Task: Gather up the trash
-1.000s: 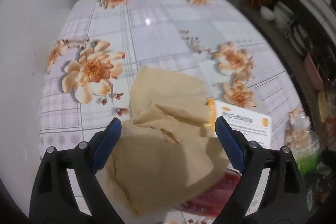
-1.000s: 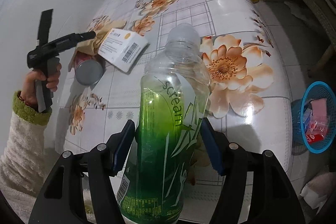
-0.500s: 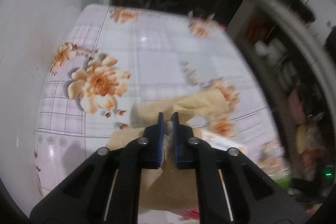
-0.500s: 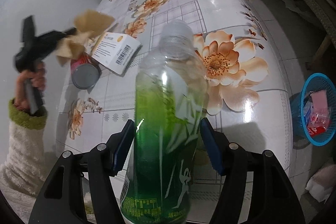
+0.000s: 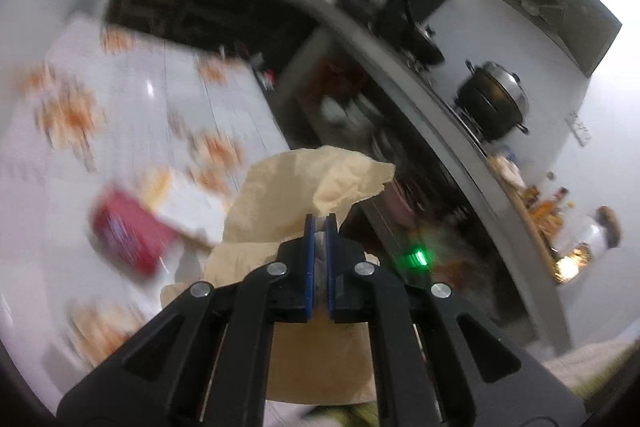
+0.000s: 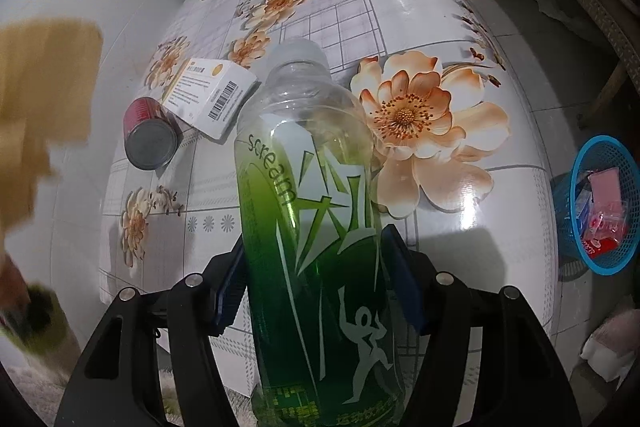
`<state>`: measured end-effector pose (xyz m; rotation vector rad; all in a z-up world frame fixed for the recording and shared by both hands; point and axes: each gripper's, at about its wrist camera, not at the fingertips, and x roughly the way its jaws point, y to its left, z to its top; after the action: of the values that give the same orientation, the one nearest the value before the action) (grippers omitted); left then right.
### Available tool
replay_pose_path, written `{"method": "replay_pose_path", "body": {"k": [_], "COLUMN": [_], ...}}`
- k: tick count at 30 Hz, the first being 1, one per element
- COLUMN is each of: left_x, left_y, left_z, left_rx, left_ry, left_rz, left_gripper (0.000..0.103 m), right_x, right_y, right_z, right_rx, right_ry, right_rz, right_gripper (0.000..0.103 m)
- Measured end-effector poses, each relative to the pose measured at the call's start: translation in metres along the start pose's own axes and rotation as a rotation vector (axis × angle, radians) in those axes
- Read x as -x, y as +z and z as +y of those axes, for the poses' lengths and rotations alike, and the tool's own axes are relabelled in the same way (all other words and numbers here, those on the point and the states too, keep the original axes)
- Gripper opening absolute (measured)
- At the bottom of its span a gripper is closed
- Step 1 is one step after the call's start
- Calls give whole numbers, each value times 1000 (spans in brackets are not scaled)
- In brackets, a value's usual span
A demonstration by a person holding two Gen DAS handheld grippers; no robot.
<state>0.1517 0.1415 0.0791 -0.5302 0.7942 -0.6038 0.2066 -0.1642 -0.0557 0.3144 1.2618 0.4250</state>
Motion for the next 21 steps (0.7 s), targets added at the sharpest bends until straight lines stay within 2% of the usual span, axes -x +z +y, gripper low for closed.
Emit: {"method": "replay_pose_path", "body": {"k": [5, 7, 9, 13, 16, 18, 20, 21], "left_x": [-23, -28, -32, -42, -55, -63, -72, -76], "left_y": [-54, -65, -72, -69, -62, -60, -59, -60], "left_z": [27, 42, 55, 66, 69, 67, 63, 59], "left_rx": [145, 194, 228, 245, 215, 170, 106, 73], "left_ry": [59, 82, 111, 112, 152, 194, 265, 306], "left_rz": [175, 209, 217, 168, 137, 107, 73, 65], "left_gripper": [4, 4, 4, 4, 18, 41, 50, 51], "right_x": [-2, -2, -1, -1, -1, -1, -1, -2], "right_y": [0, 0, 0, 0, 0, 0, -1, -1], "right_z": [1, 1, 1, 1, 1, 1, 1, 2], "right_rx": [1, 2, 2, 1, -3, -4, -7, -9], "right_ry": [3, 3, 1, -1, -1, -3, -1, -2], "right_rz": [4, 4, 4, 0, 2, 1, 1, 2], "right_gripper": [62, 62, 62, 62, 62, 62, 62, 62]}}
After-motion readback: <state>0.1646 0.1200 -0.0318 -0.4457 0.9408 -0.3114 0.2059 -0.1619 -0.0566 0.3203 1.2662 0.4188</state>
